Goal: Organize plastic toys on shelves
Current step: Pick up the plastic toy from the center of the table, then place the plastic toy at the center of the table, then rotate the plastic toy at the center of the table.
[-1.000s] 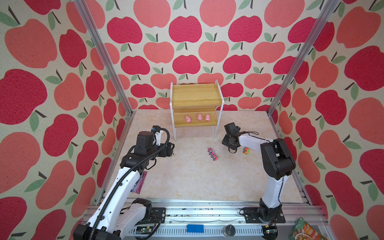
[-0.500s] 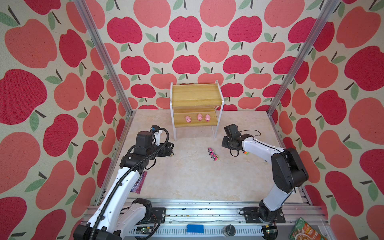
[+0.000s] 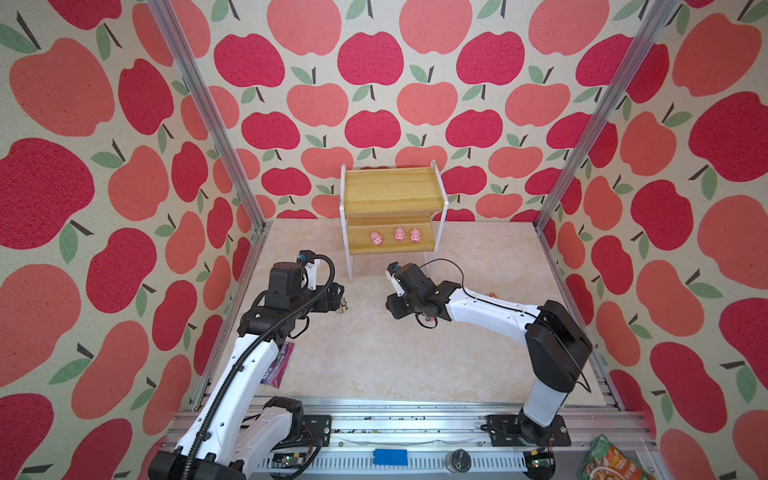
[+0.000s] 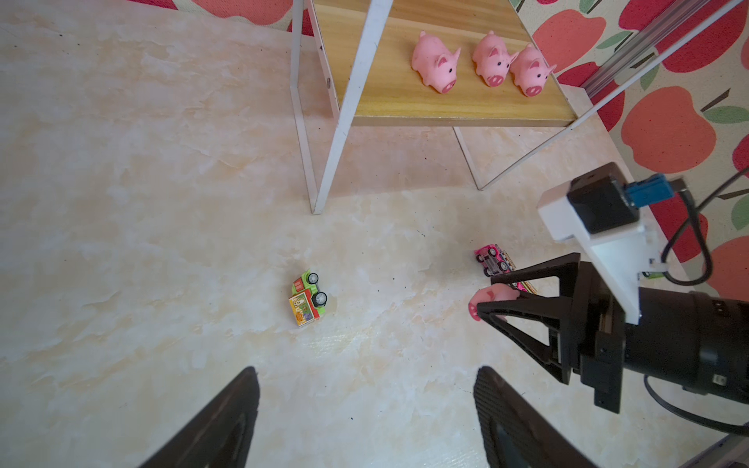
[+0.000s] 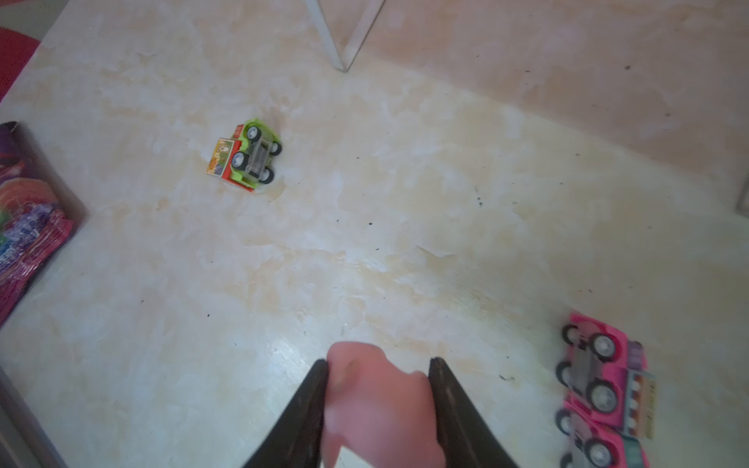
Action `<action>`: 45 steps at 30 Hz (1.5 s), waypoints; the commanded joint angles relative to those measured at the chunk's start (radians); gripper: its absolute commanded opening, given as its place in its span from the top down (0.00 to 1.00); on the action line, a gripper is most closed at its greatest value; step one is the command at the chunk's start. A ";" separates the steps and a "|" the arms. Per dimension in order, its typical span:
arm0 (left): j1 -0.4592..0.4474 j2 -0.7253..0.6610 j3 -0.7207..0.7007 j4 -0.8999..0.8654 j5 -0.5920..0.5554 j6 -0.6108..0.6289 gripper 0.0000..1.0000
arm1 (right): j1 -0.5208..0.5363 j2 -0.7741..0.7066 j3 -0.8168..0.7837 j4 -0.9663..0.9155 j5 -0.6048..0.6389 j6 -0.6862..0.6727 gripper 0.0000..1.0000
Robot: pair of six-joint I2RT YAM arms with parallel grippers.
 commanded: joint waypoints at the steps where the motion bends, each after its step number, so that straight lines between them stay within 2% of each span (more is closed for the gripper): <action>1: 0.008 -0.018 -0.008 -0.019 -0.023 0.025 0.14 | 0.015 0.101 0.082 -0.008 -0.129 -0.069 0.57; 7: 0.012 -0.016 -0.010 -0.020 -0.030 0.027 0.15 | 0.033 0.214 0.163 -0.031 -0.195 -0.093 0.57; 14: 0.017 -0.012 -0.011 -0.017 -0.028 0.027 0.14 | 0.031 0.264 0.196 -0.071 -0.215 -0.142 0.54; 23: 0.019 0.004 -0.012 -0.016 -0.026 0.030 0.15 | 0.025 0.239 0.196 -0.087 -0.199 -0.210 0.36; 30: 0.018 0.004 -0.036 0.018 0.013 0.054 0.14 | -0.017 0.059 0.040 0.060 -0.229 -0.224 0.25; 34: 0.002 -0.015 -0.066 0.058 0.053 0.078 0.14 | -0.036 -0.036 -0.071 0.121 -0.228 -0.255 0.25; 45: -0.017 -0.010 -0.092 0.087 0.092 0.126 0.13 | 0.010 -0.034 -0.184 0.159 -0.187 -0.359 0.29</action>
